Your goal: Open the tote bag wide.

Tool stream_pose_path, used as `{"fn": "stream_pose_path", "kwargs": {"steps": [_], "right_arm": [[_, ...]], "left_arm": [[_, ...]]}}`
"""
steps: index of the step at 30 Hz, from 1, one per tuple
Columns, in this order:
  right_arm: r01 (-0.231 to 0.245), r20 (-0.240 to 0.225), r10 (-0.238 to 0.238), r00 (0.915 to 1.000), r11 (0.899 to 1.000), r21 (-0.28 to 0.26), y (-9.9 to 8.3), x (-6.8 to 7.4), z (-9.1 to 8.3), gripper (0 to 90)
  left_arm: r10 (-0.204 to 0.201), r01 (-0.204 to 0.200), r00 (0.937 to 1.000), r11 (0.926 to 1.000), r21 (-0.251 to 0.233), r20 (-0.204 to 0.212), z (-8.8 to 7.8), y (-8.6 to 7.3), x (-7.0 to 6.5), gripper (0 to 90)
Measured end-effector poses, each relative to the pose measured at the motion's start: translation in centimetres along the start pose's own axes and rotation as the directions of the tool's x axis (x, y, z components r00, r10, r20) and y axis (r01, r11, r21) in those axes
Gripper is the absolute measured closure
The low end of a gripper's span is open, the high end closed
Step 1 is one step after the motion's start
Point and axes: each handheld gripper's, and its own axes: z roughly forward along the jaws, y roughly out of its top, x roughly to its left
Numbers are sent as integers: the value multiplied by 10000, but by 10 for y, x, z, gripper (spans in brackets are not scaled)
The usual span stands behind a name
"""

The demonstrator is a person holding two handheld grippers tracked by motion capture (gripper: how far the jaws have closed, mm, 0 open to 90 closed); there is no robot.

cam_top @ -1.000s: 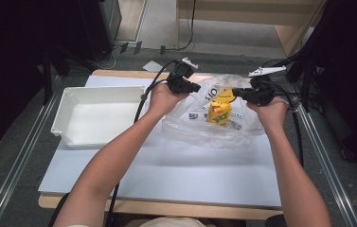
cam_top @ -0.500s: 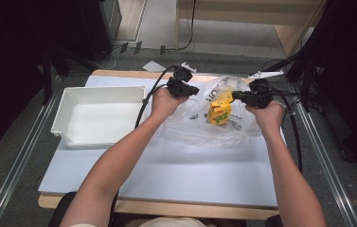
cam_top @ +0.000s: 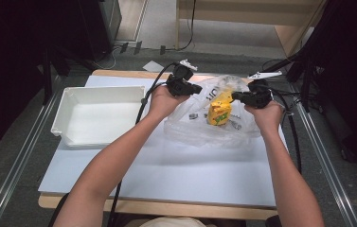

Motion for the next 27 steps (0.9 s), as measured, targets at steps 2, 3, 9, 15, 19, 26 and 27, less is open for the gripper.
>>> {"fn": "stream_pose_path", "kwargs": {"steps": [2, 3, 9, 15, 19, 26, 27], "right_arm": [[-39, 6, 39, 10000, 10000, 13, 0, 1, 1, 884], [-16, 7, 16, 10000, 10000, -12, 0, 1, 2, 884], [-57, 61, 57, 10000, 9999, 102, -1, 1, 6, 884], [12, 108, -12, 9999, 10000, 73, -1, 2, 7, 885], [-109, 143, 108, 9998, 9999, 47, -3, 1, 11, 885], [-92, 163, 91, 9998, 9999, 56, -5, 3, 17, 885], [-87, 188, 85, 9998, 9999, 72, -5, 2, 17, 886]], "left_arm": [[143, -142, 9997, 9999, -72, 182, 0, 0, -7, 885], [247, -244, 9994, 9996, -124, 256, 1, 0, -10, 885], [344, -348, 9991, 9993, 155, 256, 13, -10, -17, 884], [285, -282, 9995, 9993, 242, -103, 21, -18, -14, 884], [67, -55, 9993, 9994, 336, -354, 29, -21, -6, 884], [-104, 129, 9985, 9989, 456, -539, 38, -27, 1, 884], [-139, 163, 9985, 9989, 448, -531, 39, -28, 2, 884]]}}
